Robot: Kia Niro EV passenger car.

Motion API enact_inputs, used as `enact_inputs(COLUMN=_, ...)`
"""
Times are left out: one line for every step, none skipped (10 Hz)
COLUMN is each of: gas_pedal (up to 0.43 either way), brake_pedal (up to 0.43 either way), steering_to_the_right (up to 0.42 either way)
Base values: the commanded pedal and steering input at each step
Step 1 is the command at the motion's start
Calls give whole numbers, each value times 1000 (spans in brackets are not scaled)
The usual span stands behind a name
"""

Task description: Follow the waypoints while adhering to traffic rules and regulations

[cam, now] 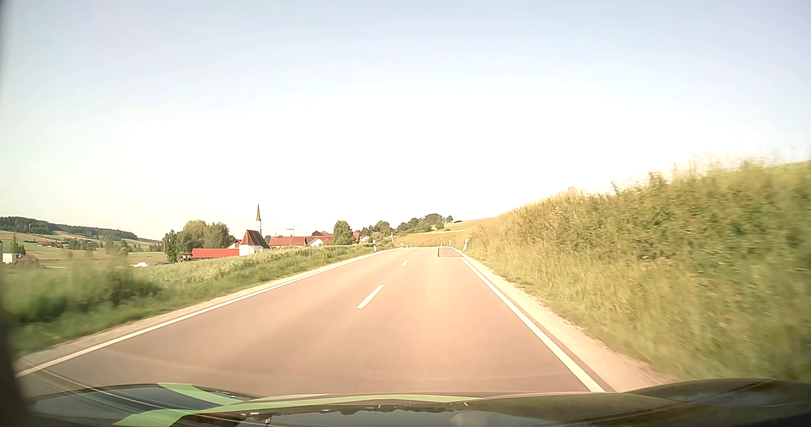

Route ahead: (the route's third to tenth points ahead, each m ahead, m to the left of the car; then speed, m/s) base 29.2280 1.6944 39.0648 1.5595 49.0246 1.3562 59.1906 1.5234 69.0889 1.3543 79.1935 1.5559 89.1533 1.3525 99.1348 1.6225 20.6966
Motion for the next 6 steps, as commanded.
enact_inputs(gas_pedal=79, brake_pedal=0, steering_to_the_right=-3)
enact_inputs(gas_pedal=79, brake_pedal=0, steering_to_the_right=-2)
enact_inputs(gas_pedal=87, brake_pedal=0, steering_to_the_right=0)
enact_inputs(gas_pedal=87, brake_pedal=0, steering_to_the_right=2)
enact_inputs(gas_pedal=87, brake_pedal=0, steering_to_the_right=4)
enact_inputs(gas_pedal=87, brake_pedal=0, steering_to_the_right=4)
